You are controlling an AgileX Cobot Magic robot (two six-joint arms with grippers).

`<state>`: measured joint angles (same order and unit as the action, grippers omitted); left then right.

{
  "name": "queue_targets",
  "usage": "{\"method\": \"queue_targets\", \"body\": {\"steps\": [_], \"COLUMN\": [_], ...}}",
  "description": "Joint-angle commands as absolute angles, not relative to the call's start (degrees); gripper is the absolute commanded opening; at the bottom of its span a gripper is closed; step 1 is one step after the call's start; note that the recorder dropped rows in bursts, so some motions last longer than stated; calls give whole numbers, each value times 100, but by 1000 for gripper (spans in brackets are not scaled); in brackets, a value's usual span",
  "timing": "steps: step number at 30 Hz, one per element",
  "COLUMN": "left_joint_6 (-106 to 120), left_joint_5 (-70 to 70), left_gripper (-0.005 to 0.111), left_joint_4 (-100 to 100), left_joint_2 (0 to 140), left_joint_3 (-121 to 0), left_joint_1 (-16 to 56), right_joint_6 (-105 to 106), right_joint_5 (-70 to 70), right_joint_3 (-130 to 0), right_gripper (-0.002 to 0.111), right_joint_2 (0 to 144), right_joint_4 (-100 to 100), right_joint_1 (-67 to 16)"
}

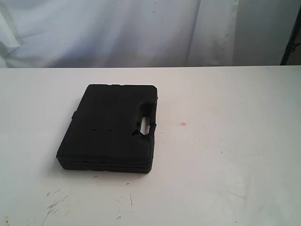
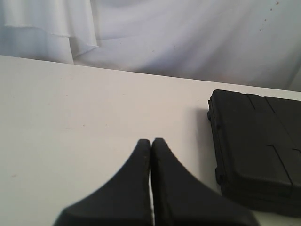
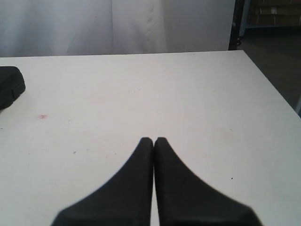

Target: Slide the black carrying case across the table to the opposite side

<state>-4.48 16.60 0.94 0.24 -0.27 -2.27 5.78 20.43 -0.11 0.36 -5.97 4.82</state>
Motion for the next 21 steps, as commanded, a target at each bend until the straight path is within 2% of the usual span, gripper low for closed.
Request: {"method": "queue_targets", "body": {"steps": [1, 7, 21], "left_joint_6": [-420, -408, -409], "left_joint_5": [1630, 1630, 1630], "left_gripper": [0, 0, 0], "left_joint_4": [107, 107, 92], "left_joint_2": [0, 0, 0], "left_joint_3": [0, 0, 0], "left_joint_1": [-244, -244, -244], "right_joint_6": [599, 553, 553], "right_joint_5": [1483, 322, 34], "right_joint_3": [0, 0, 0], "right_gripper": [0, 0, 0], "right_joint_2": [0, 0, 0], "right_joint_4": [-689, -701, -701], "right_joint_1": [529, 529, 529]}}
